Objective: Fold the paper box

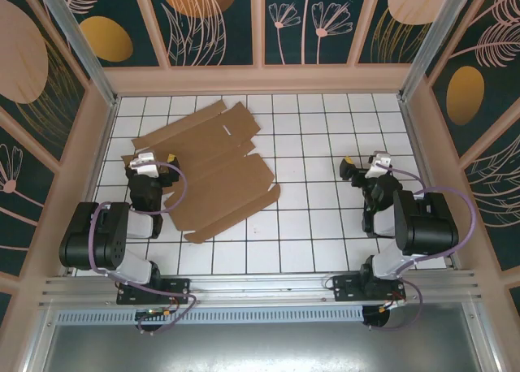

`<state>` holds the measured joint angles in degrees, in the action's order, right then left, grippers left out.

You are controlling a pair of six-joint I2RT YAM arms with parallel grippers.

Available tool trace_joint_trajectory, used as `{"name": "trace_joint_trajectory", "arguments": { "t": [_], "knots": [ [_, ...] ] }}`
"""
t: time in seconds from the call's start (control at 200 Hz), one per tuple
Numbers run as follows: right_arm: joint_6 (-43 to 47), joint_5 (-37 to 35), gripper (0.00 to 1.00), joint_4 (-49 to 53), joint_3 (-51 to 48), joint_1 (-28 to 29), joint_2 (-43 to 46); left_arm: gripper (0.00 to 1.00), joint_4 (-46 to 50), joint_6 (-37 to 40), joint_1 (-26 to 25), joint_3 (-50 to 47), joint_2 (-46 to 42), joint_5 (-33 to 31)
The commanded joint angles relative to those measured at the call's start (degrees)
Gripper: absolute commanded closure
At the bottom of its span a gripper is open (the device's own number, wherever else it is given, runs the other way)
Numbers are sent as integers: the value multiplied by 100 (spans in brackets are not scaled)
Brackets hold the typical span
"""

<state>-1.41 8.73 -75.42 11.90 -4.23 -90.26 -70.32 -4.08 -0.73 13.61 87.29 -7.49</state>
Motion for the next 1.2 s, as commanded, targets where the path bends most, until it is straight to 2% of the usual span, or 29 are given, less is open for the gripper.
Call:
{"name": "trace_joint_trajectory", "arguments": {
  "t": [0.0, 1.061, 1.121, 1.191],
  "knots": [
    [115, 32, 1, 1, 76, 19, 71, 1, -214, 15, 20, 2, -34, 55],
    [53, 224, 1, -141, 15, -55, 70, 1, -262, 12, 20, -23, -73, 30],
    [89, 360, 1, -38, 5, -65, 287, 1, -145, -14, 20, -49, -291, -65],
    [296, 192, 1, 848, 130, 143, 989, 1, 362, -58, 12, 25, -791, -162]
  ]
}}
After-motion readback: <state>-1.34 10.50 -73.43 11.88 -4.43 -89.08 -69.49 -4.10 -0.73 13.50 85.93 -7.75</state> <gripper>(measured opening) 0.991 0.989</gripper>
